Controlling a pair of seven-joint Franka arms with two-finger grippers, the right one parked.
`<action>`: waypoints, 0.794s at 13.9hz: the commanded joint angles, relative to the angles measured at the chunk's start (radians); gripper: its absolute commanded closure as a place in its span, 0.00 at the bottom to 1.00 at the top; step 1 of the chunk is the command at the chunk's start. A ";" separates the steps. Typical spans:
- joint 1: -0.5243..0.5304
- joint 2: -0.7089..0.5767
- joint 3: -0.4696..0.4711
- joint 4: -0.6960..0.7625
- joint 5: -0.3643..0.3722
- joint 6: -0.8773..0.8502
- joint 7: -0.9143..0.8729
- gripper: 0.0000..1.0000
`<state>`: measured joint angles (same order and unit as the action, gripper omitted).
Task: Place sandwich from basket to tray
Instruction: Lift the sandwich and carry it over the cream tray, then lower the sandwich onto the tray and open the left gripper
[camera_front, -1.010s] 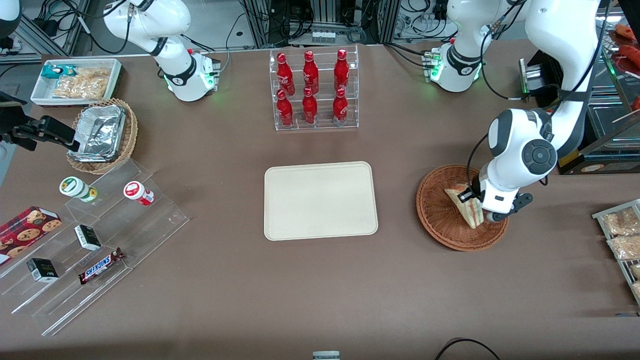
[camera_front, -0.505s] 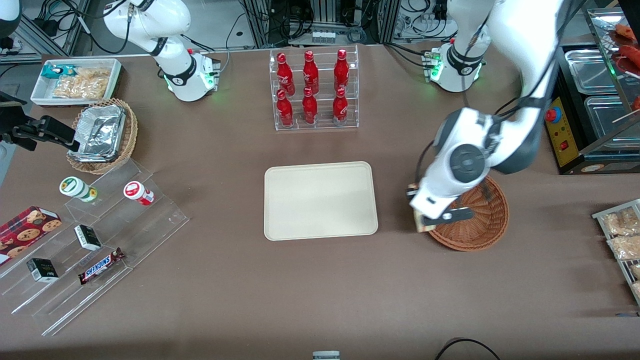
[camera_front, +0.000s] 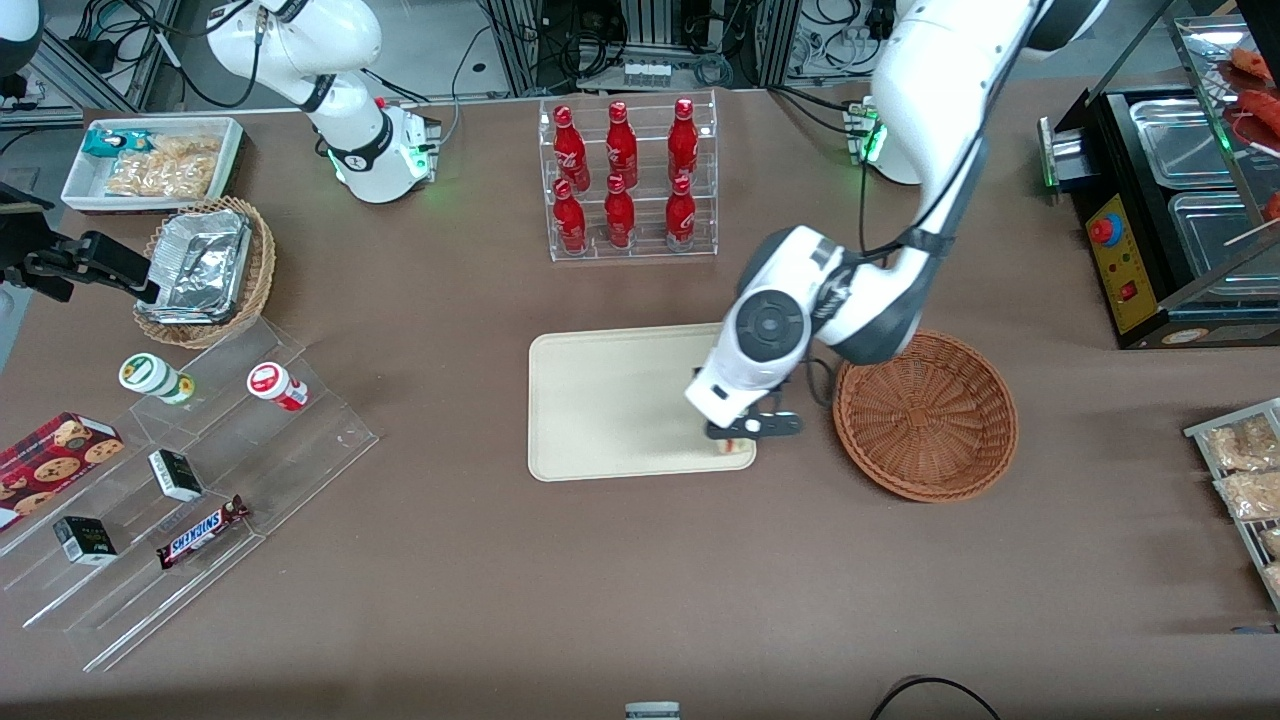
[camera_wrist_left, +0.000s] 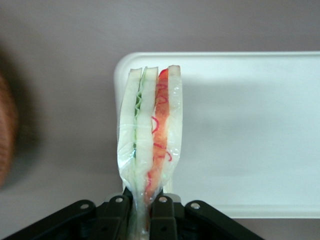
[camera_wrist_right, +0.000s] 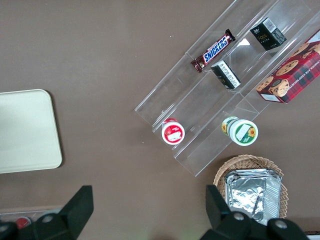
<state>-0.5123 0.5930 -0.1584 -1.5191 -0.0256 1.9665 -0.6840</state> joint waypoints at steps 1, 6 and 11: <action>-0.066 0.085 0.007 0.120 -0.014 -0.017 -0.077 0.93; -0.149 0.160 0.007 0.151 -0.013 0.115 -0.178 0.93; -0.178 0.217 0.007 0.157 -0.014 0.199 -0.189 0.56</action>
<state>-0.6771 0.7841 -0.1611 -1.4039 -0.0264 2.1669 -0.8545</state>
